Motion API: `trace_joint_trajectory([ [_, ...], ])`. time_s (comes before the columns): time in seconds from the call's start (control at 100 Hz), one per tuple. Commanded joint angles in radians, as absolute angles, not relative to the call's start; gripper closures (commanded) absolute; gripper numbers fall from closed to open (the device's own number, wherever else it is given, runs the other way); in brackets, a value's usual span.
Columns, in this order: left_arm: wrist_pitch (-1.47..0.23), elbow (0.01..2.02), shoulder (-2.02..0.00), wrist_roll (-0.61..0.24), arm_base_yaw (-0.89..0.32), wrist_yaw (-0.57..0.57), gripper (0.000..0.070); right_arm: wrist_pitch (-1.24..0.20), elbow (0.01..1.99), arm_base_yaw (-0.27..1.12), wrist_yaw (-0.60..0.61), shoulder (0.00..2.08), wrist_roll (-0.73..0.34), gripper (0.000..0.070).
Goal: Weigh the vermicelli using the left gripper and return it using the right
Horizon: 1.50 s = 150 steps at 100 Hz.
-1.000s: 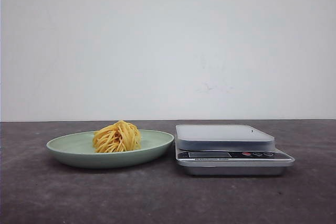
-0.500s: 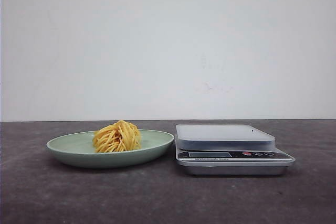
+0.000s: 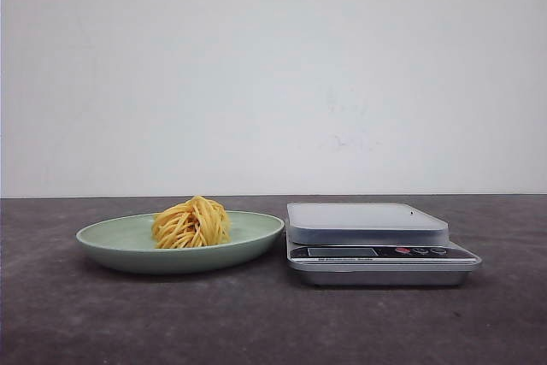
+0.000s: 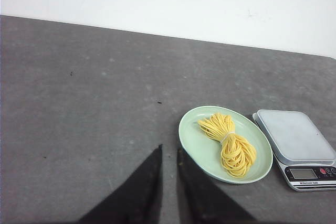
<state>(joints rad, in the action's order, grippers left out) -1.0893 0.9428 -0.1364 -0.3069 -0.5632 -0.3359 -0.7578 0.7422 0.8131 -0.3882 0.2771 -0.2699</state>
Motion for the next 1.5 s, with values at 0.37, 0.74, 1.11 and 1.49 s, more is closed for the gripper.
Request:
trace_joint_trajectory([
  [0.37, -1.077, 0.952, -0.142, -0.3, -0.567, -0.336, 0.0688, -0.744, 0.754, 0.823, -0.393, 0.278, -0.281, 0.0693],
  [0.74, -1.077, 0.952, -0.142, -0.3, -0.567, -0.336, 0.0689, -0.744, 0.754, 0.823, -0.393, 0.278, -0.281, 0.0693],
  [1.11, -0.83, 0.871, -0.142, -0.197, -0.393, -0.341, 0.0689, -0.744, 0.754, 0.823, -0.393, 0.278, -0.281, 0.0693],
  [1.49, -0.381, 0.479, -0.128, -0.064, -0.124, -0.093, 0.0688, -0.744, 0.754, 0.823, -0.393, 0.278, -0.281, 0.0693],
])
